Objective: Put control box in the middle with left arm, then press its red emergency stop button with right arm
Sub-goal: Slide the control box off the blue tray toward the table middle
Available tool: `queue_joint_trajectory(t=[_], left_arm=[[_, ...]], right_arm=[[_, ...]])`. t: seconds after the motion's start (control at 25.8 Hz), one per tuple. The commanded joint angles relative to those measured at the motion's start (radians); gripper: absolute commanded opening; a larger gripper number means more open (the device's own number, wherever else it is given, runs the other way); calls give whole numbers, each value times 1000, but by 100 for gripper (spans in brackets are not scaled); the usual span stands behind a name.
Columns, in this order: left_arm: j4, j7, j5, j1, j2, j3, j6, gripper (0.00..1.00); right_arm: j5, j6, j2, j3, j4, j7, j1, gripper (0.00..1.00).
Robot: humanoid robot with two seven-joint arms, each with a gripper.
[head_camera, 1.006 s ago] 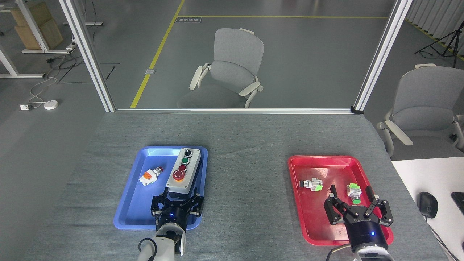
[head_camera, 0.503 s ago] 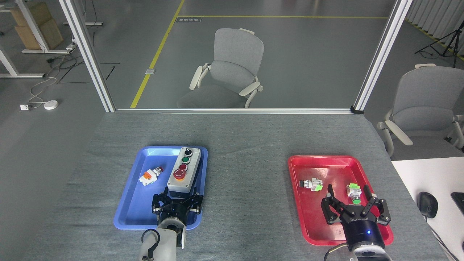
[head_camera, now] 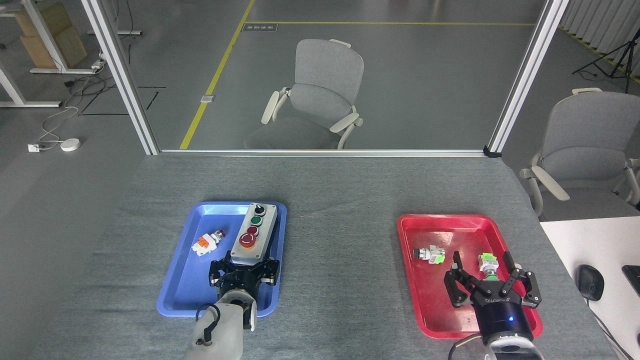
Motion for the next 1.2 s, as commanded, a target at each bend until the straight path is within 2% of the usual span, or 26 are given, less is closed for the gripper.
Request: queue_joint_trajectory(t=[0.0,0.15,0.23,0.43,0.46,0.74,0.89,1.01,1.08,1.16], left_arm=[[1,0,20,-1,-10,-3,-4,94],[1,-1,20,-10,-16,-5,-10,79],[2,-3,20,-12,-16,-6,-16,67],[-1,-4,20,-12,-14,-5,-58,9],[-6,-4,21,-12,-13,-5,-61,0],[-76,6,26,-7,21,-2,-113,0],[-226,-9,29,13,21,1,-116,0],[-380,-55,35,69,10,-2,-121,0],[-469,-93,35,111,-19,-15,-122,0],[-503,-107,32,126,-47,-71,-105,0]], right_arm=[[-3,9,3,-2,0,-2,0,98],[-40,32,5,1,3,-9,2,98],[-45,32,6,-2,5,-8,3,98],[-45,29,6,-14,11,-8,3,98],[-45,29,6,-16,11,-9,3,98],[-49,23,11,-46,10,-12,31,98],[-48,-17,15,-77,11,-12,37,98],[-45,-21,20,-76,11,-12,45,98],[-45,-26,20,-76,13,-12,43,98],[-45,-37,22,-74,16,-11,43,98]])
